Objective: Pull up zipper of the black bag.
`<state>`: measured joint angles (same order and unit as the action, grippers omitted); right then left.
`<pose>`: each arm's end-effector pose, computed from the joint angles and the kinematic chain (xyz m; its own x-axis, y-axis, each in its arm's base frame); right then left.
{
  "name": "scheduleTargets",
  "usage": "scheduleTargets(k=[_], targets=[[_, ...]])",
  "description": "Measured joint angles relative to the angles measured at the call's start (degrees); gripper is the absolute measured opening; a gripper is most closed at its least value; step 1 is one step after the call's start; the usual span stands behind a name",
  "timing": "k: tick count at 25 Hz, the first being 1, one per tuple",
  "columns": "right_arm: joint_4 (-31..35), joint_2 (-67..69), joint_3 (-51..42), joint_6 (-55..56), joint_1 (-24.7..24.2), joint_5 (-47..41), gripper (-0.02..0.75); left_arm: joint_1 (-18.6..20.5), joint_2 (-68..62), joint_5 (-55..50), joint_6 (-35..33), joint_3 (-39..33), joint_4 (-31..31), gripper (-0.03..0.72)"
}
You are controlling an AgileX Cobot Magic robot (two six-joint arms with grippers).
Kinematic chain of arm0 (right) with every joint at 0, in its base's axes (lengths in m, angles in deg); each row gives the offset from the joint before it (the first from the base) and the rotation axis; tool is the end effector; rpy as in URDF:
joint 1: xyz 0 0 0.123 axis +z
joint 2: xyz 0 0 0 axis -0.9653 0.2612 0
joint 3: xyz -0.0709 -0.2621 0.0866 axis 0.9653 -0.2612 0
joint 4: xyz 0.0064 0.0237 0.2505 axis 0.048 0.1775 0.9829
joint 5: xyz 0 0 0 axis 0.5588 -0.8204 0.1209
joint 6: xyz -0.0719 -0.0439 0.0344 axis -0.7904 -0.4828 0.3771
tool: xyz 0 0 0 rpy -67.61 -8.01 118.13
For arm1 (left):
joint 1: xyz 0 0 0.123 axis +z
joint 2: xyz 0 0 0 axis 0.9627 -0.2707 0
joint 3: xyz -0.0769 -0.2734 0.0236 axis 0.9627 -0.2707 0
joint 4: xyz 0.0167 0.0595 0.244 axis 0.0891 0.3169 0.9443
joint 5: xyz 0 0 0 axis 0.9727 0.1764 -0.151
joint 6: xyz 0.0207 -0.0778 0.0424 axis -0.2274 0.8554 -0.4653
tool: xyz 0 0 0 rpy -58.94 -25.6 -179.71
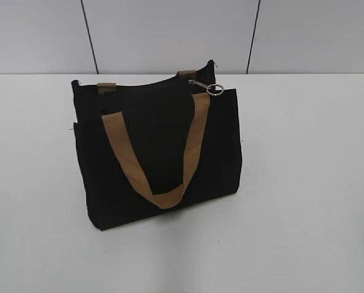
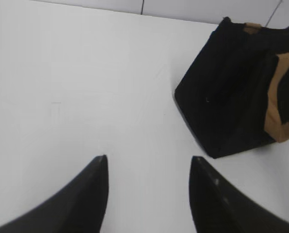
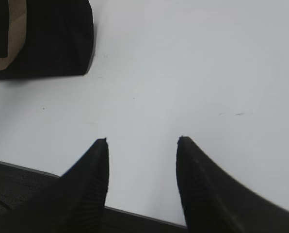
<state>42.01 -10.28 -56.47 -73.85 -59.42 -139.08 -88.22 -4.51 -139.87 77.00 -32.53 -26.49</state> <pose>-0.0064 -0.0004 0.2697 -0.4864 -0.1270 -0.8645 -0.2747 0.9614 0.0133 -0.0035 0.0021 0.2850 -0.4623 0.0069 -0.8867 0.1826 0.9793 -0.0876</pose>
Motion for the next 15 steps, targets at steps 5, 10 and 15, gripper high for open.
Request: scheduleTargets(k=[5, 10, 15], targets=[[0.00, 0.00, 0.00, 0.00, -4.29, 0.07, 0.361, 6.37, 1.68, -0.05, 0.00, 0.00, -0.05, 0.378], [0.00, 0.00, 0.00, 0.00, -11.51, 0.32, 0.361, 10.58, 2.00, 0.01, 0.00, 0.00, -0.04, 0.351], [0.00, 0.00, 0.00, 0.00, -16.33, 0.32, 0.361, 10.87, 2.00, 0.01, 0.00, 0.00, -0.04, 0.337]])
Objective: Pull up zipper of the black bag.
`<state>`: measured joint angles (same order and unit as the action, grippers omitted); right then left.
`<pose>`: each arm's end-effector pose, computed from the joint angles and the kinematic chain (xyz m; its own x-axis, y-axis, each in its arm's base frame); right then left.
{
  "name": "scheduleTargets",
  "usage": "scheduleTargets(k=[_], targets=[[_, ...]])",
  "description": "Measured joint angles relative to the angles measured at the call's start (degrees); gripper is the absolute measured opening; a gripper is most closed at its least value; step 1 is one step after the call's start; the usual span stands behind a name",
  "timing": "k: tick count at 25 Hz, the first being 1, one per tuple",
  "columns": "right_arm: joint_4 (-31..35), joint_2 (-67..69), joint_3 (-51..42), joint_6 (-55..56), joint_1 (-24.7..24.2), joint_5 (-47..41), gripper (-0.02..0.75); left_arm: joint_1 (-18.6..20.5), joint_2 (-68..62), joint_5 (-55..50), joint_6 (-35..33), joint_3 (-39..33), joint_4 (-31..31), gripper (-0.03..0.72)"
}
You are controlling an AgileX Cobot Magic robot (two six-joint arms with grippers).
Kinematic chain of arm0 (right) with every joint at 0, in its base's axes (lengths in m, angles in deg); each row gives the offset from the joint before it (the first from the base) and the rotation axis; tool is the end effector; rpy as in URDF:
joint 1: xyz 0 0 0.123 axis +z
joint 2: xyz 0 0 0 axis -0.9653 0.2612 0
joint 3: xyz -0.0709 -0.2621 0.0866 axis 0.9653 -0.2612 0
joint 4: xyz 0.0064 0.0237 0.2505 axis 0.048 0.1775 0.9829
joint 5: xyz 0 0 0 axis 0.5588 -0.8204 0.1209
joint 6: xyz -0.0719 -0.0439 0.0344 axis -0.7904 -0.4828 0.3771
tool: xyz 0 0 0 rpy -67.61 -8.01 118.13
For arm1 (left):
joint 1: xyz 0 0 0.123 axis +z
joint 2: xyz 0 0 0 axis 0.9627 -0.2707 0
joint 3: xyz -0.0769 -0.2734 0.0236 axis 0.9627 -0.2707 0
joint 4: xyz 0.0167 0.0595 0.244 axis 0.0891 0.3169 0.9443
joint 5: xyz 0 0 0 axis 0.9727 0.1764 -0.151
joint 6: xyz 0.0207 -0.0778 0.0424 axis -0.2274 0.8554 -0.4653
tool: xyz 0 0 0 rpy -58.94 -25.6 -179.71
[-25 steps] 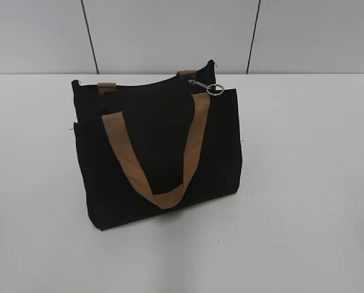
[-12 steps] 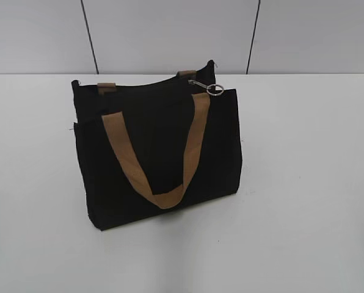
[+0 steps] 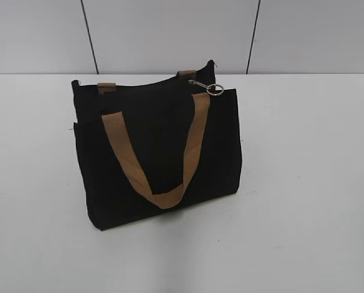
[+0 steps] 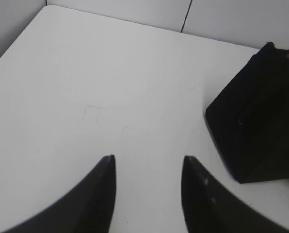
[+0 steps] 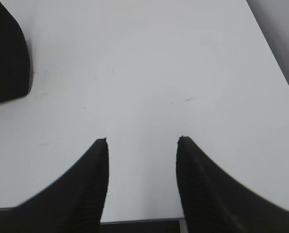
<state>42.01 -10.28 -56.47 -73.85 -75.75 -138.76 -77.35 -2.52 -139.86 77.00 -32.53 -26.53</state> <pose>-0.0060 0.0014 0.2701 -0.4976 0.0149 -0.8673 0.0067 0.9999 0.0133 -0.0095 0.0016 0.2848 -0.4242 -0.0824 -0.9018 -0.0019 0.9959 -0.0901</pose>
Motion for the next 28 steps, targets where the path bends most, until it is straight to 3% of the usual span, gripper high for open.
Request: scheduleTargets(k=[28], targets=[[0.00, 0.00, 0.00, 0.00, -0.42, 0.04, 0.361, 0.00, 0.00, 0.00, 0.00, 0.00, 0.00, 0.253]])
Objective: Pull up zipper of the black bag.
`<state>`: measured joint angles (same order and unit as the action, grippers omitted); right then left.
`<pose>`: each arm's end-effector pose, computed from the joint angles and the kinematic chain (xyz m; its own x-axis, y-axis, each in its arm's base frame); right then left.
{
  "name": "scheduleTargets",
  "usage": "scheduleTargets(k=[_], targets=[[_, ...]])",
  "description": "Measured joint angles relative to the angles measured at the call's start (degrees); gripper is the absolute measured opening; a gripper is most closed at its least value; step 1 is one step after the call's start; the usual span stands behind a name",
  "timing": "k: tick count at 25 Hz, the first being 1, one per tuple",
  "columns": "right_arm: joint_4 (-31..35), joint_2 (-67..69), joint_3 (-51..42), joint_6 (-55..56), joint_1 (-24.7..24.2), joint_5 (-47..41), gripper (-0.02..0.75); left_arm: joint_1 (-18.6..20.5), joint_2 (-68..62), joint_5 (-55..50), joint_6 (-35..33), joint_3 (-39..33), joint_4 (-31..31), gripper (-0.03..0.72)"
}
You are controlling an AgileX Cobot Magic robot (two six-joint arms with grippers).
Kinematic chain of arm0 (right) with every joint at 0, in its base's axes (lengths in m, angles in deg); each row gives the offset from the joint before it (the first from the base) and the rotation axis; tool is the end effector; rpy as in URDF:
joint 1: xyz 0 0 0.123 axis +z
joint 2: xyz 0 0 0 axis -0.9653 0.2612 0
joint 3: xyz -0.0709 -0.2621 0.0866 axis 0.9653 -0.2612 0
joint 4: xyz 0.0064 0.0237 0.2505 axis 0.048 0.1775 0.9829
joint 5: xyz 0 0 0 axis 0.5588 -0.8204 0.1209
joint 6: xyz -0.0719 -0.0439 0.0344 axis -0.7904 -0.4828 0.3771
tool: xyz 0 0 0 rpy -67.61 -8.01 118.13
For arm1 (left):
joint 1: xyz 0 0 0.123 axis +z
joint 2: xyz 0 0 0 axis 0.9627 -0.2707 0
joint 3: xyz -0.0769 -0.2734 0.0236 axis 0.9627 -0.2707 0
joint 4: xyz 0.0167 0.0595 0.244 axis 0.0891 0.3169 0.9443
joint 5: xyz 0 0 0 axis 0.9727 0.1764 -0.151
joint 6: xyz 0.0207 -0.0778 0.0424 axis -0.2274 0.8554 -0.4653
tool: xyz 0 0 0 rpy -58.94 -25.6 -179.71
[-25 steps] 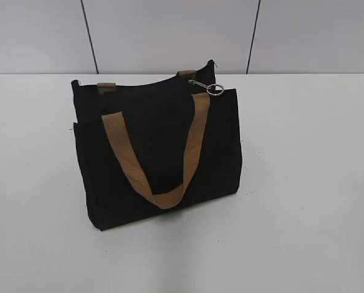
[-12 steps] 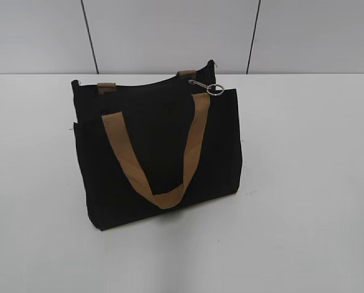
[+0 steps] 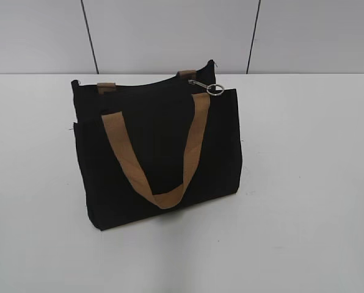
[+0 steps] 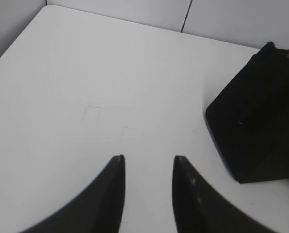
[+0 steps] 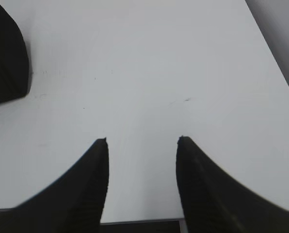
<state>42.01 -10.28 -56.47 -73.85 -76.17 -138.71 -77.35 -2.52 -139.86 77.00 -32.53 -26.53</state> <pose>-0.0059 0.0014 0.2702 -0.4967 0.0185 -0.8677 0.0140 0.9998 0.0133 -0.0095 0.0016 0.2848 -0.4242 -0.0824 -0.9018 -0.0019 0.9959 -0.0901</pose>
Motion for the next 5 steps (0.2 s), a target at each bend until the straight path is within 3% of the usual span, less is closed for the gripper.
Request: scheduleTargets(k=[5], targets=[[0.00, 0.00, 0.00, 0.00, 0.00, 0.00, 0.361, 0.00, 0.00, 0.00, 0.00, 0.00, 0.00, 0.243]])
